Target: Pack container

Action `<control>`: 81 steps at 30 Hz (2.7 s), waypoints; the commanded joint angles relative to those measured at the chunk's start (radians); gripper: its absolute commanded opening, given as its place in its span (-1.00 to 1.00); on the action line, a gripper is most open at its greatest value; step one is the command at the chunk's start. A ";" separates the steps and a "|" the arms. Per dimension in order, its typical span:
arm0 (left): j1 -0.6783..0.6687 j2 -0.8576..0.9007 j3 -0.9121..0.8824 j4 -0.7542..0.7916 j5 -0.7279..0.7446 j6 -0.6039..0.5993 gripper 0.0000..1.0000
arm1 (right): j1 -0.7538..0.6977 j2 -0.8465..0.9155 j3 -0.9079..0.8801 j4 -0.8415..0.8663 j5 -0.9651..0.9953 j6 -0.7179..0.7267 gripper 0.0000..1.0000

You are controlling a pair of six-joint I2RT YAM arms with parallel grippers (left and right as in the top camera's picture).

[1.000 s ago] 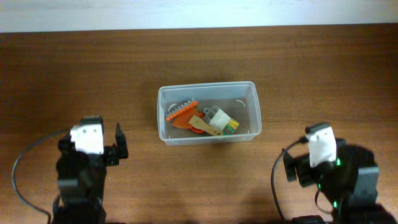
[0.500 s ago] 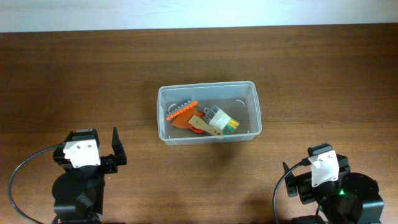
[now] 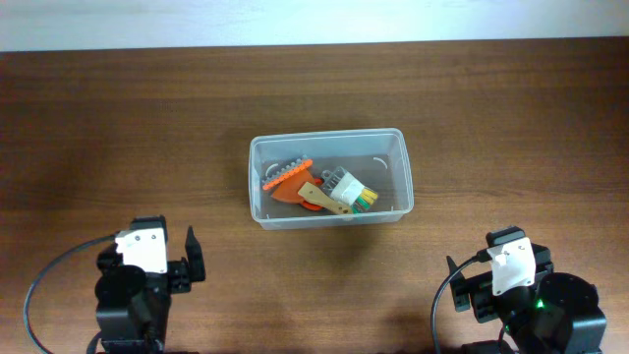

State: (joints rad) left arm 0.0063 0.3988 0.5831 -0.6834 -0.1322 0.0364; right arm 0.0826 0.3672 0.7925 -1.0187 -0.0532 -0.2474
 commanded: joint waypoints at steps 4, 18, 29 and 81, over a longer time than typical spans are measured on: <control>0.000 -0.006 -0.010 -0.152 -0.004 -0.011 0.98 | 0.010 -0.008 -0.009 -0.020 0.036 -0.014 0.97; 0.000 -0.006 -0.010 -0.250 -0.004 -0.010 0.99 | -0.018 -0.320 -0.034 -0.010 -0.012 -0.002 0.97; 0.000 -0.006 -0.010 -0.250 -0.004 -0.010 0.98 | -0.003 -0.363 -0.392 0.557 0.016 -0.006 0.97; 0.000 -0.006 -0.010 -0.250 -0.004 -0.010 0.99 | -0.024 -0.362 -0.779 0.926 0.126 0.133 0.97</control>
State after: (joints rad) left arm 0.0063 0.3988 0.5774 -0.9340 -0.1322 0.0360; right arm 0.0650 0.0113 0.0257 -0.0963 0.0532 -0.1295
